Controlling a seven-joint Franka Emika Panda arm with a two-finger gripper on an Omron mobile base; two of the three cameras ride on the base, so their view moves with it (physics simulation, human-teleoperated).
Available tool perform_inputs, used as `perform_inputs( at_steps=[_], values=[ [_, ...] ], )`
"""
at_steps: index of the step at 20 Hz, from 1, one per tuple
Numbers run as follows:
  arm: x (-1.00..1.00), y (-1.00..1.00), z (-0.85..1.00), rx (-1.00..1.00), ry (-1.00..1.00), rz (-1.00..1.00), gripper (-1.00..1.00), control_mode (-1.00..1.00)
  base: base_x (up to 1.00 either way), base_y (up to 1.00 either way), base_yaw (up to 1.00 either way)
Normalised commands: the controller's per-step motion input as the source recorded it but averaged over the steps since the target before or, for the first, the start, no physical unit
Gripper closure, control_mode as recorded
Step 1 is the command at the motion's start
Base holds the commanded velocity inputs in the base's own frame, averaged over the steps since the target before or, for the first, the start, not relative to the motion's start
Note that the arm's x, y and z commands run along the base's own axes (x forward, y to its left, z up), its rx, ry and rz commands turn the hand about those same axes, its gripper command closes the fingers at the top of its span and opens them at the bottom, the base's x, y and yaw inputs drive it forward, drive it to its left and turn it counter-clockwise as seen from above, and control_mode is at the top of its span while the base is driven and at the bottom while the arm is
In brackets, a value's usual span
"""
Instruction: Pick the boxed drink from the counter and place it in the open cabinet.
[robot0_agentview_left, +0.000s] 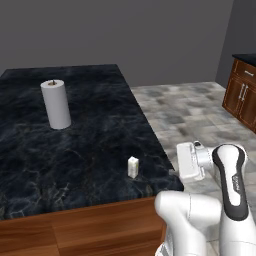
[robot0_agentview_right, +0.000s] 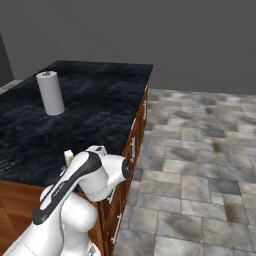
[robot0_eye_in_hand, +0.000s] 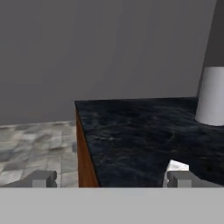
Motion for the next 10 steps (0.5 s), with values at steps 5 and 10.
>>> perform_inputs(
  at_steps=[5,10],
  values=[
    [0.32,0.17,-0.19,0.04,0.00,0.00,-1.00,-1.00,0.00,0.00,0.00],
    [0.38,0.18,-0.19,0.03,0.00,0.00,-1.00,-1.00,0.00,0.00,0.00]
  ],
)
